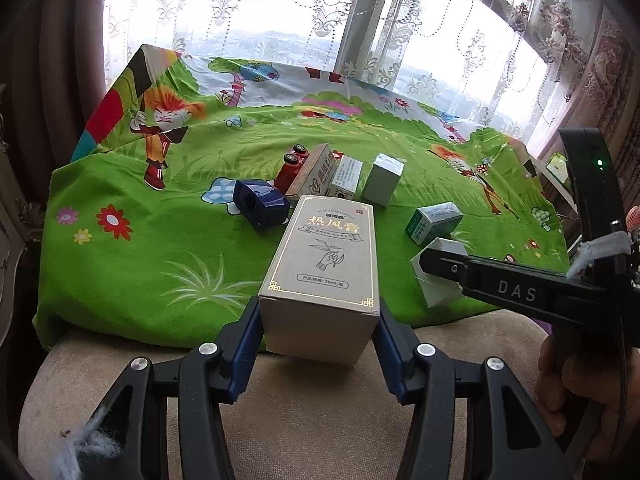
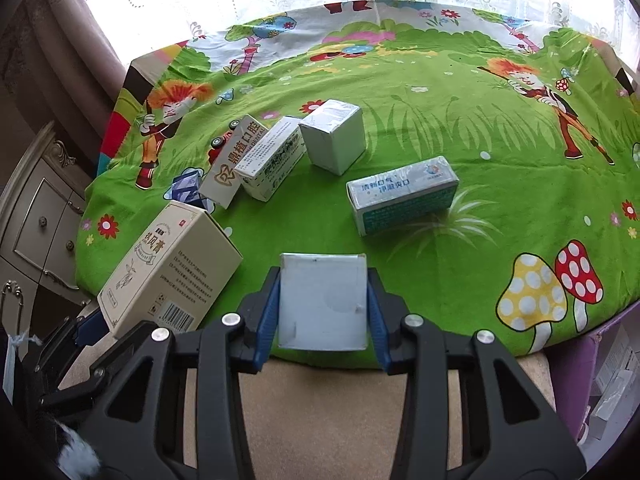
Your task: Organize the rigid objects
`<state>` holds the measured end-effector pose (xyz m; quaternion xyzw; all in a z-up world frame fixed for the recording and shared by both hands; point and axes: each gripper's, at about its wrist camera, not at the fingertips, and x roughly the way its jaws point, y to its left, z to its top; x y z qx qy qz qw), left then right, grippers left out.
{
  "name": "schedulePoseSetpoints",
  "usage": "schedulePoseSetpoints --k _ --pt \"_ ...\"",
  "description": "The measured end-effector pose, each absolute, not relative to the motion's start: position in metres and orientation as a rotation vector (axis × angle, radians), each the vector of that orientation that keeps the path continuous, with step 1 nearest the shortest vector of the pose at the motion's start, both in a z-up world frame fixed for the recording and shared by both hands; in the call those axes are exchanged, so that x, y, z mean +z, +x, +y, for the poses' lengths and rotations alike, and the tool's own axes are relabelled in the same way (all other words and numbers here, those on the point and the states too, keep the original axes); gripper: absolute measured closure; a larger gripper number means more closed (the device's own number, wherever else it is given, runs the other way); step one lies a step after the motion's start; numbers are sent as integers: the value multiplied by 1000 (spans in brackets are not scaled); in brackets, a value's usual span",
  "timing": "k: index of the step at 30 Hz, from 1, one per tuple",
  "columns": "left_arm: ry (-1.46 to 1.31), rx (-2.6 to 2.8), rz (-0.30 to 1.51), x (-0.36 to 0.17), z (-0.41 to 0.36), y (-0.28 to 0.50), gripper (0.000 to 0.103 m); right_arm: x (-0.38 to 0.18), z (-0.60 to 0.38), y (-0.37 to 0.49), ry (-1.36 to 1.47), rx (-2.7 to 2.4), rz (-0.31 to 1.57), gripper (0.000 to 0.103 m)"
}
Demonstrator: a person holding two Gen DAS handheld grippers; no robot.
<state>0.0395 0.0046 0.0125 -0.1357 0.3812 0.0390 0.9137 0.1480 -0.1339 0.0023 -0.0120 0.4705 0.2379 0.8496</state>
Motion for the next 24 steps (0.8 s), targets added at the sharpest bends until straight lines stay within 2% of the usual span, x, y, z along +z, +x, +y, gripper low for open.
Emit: schedulePoseSetpoints --k 24 --pt "-386 -74 753 26 -32 27 51 28 -198 112 62 520 920 59"
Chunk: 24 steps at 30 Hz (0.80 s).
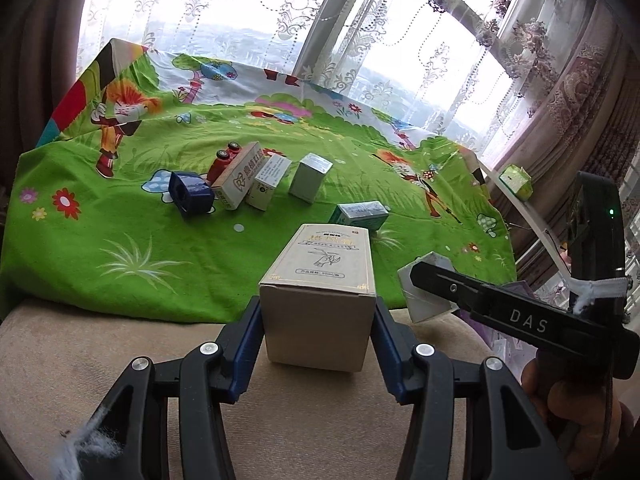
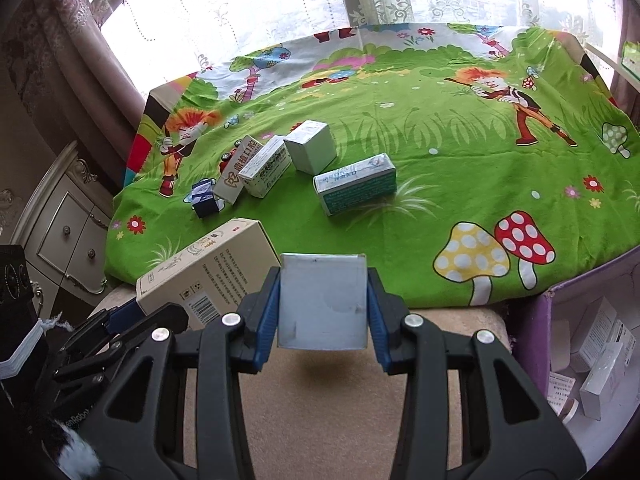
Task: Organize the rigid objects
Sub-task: 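Carry both boxes into the purple box and open both grippers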
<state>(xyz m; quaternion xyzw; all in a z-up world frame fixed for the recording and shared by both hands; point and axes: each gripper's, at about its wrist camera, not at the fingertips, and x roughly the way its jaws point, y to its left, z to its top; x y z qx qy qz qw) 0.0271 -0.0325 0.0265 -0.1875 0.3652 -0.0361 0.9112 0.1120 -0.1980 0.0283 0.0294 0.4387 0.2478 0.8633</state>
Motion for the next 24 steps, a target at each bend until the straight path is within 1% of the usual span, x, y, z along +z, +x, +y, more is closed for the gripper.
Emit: schedulePoseSetpoints --k 10,24 --pt "-343 -164 760 38 -71 40 51 33 -244 103 130 486 918 59" --pt "-220 -354 761 60 -163 61 51 38 -345 92 213 327 897 59"
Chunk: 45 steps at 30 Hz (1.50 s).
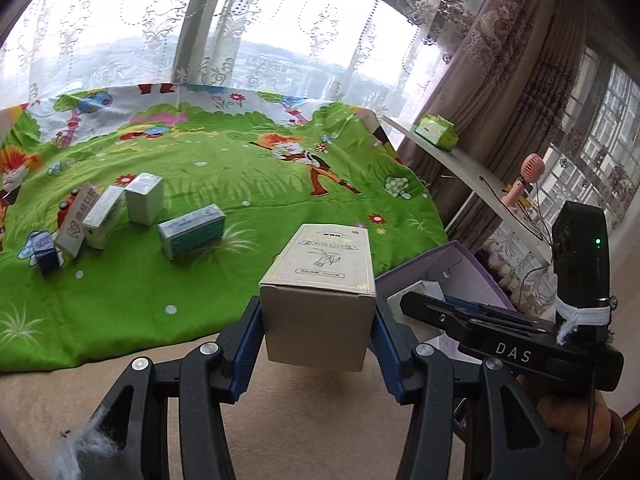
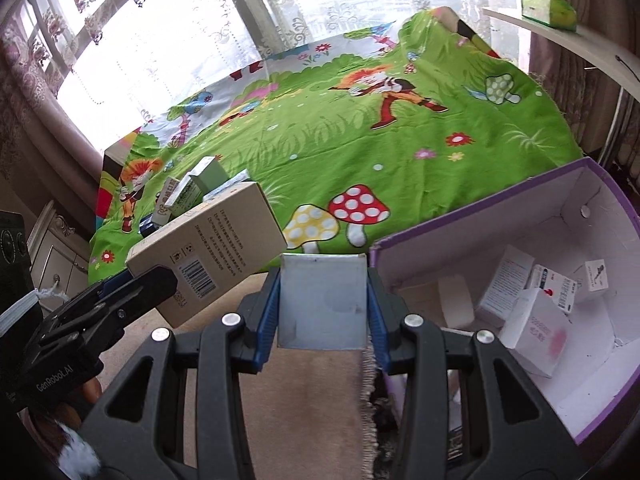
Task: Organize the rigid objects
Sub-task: 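Carry both boxes into the purple box and open both grippers, then lift both open tools out of the purple box and move back over the sheet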
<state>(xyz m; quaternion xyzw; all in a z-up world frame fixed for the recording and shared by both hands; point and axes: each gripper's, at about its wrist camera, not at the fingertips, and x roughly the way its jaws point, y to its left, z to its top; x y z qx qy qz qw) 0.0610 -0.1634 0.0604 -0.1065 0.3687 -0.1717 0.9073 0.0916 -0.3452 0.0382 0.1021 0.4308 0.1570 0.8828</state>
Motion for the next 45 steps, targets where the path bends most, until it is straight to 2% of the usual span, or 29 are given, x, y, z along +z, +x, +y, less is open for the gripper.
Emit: schedulePoseSetpoints --k 15,26,30,31,32,33,35,45 --pt "-106 -620 821 65 -271 69 51 35 -495 74 311 11 882 59" --pt "-21 -797 852 61 -333 58 50 39 -549 66 321 -117 855 59" --pt "9 -837 912 51 -351 61 46 42 -556 66 309 -150 848 58" --pt "18 -832 923 49 -353 62 45 42 -557 66 309 -158 847 57" --pt "18 -829 928 48 -352 62 45 42 -558 66 311 -160 846 49" --pt "13 -821 928 48 -350 63 43 42 -559 67 313 -160 847 36" --pt "0 -797 917 51 -342 63 38 43 -557 66 307 -157 836 25" --pt "76 -562 741 80 -315 50 33 57 -541 65 233 -148 781 10"
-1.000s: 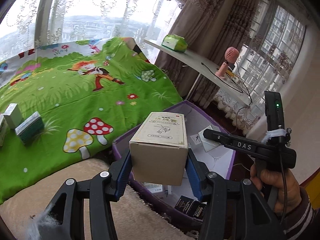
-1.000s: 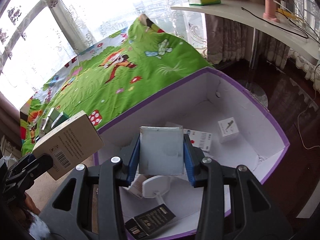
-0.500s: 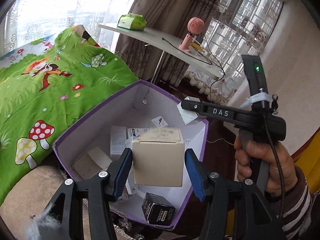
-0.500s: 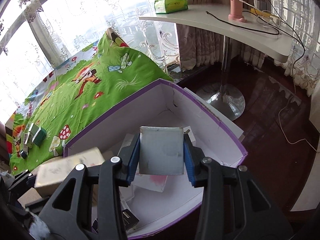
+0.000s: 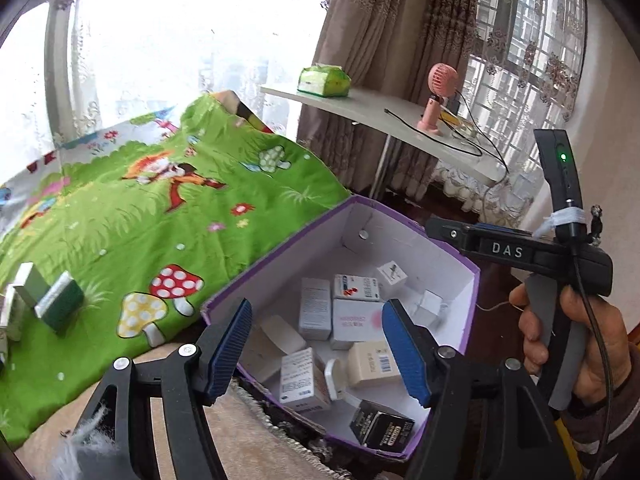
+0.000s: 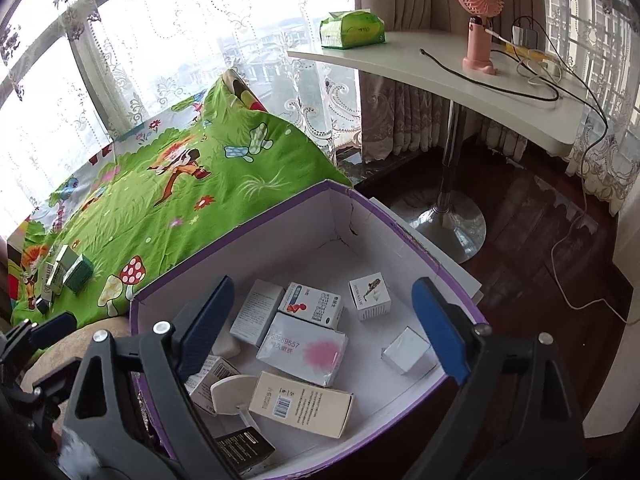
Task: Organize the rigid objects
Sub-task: 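Lift both open tools out of the purple box and move back over the sheet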
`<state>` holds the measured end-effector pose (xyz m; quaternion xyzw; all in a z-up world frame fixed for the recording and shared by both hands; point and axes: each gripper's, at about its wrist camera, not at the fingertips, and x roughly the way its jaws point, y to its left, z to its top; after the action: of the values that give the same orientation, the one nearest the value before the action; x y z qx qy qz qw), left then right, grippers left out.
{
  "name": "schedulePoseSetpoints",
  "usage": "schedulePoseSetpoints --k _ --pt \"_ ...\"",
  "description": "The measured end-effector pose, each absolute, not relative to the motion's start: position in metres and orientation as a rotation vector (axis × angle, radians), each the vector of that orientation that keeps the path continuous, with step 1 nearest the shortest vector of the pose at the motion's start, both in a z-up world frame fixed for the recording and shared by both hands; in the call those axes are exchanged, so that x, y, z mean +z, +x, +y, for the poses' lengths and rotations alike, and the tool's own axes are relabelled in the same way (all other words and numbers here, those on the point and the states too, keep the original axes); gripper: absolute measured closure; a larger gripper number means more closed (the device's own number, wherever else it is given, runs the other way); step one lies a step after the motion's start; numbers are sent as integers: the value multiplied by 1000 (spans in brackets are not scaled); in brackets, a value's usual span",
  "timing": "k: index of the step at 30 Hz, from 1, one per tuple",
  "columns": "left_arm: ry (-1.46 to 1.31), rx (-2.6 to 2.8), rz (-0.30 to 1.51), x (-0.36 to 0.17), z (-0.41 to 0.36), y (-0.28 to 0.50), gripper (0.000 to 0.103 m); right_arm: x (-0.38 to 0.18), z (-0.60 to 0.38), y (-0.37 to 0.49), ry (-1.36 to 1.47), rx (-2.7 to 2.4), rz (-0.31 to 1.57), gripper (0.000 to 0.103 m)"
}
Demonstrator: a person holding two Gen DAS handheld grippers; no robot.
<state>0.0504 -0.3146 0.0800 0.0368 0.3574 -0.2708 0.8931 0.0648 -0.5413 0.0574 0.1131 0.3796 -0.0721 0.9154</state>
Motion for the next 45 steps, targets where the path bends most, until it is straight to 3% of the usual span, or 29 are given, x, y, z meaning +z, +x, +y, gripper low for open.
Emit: schedulePoseSetpoints --k 4,10,22,45 --pt "121 -501 592 94 -301 40 28 70 -527 64 137 -233 732 8" --pt "75 -522 552 98 -276 41 27 85 -510 61 45 -296 648 6" --pt "2 -359 590 89 -205 50 27 81 -467 64 150 -43 658 6" --pt "-170 -48 705 49 -47 34 27 49 -332 83 76 302 809 6"
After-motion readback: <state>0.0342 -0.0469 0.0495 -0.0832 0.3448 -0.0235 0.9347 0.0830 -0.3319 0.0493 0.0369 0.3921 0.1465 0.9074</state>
